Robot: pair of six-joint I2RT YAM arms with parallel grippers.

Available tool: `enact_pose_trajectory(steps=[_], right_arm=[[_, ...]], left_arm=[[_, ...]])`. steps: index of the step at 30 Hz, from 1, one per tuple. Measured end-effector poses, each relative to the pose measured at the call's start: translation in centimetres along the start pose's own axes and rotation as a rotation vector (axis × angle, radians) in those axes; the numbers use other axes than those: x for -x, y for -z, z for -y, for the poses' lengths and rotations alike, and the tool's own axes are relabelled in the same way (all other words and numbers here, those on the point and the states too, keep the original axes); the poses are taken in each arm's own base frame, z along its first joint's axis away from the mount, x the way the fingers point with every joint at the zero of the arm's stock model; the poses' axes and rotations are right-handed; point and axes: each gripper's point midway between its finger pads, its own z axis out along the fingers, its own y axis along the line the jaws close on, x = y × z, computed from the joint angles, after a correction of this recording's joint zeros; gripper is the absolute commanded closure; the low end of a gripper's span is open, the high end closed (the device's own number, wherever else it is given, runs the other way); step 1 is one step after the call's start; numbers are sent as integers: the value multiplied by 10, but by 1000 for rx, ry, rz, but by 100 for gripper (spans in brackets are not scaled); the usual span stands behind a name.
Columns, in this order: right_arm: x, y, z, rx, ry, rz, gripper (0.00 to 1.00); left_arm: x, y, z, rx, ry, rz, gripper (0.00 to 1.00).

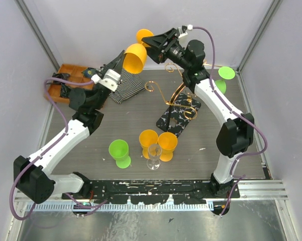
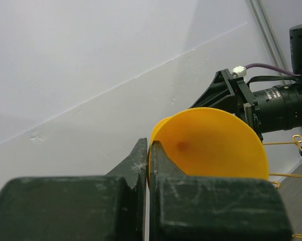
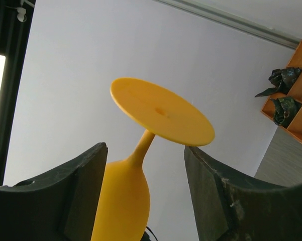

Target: Place the wine glass upside down on the wine glass rack

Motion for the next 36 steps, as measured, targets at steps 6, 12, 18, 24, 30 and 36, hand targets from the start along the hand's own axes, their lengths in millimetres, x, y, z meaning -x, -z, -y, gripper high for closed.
enact_pose_trajectory(steps=[6, 12, 18, 24, 30, 36], right_arm=[[-6, -11, 6, 12, -26, -17, 38], [-9, -21, 9, 26, -47, -26, 47], [-6, -22, 7, 32, -57, -19, 47], [-3, -23, 10, 22, -49, -4, 47], [0, -23, 14, 6, -42, 15, 49], [12, -24, 14, -3, -47, 65, 85]], left_arm=[[-9, -1, 5, -2, -15, -2, 100], [-26, -3, 12, -16, -26, -30, 100], [-28, -5, 11, -11, -62, -23, 100], [-33, -6, 10, 4, -111, -27, 100], [-36, -7, 11, 11, -145, -33, 100], [-39, -7, 11, 12, -175, -43, 98]])
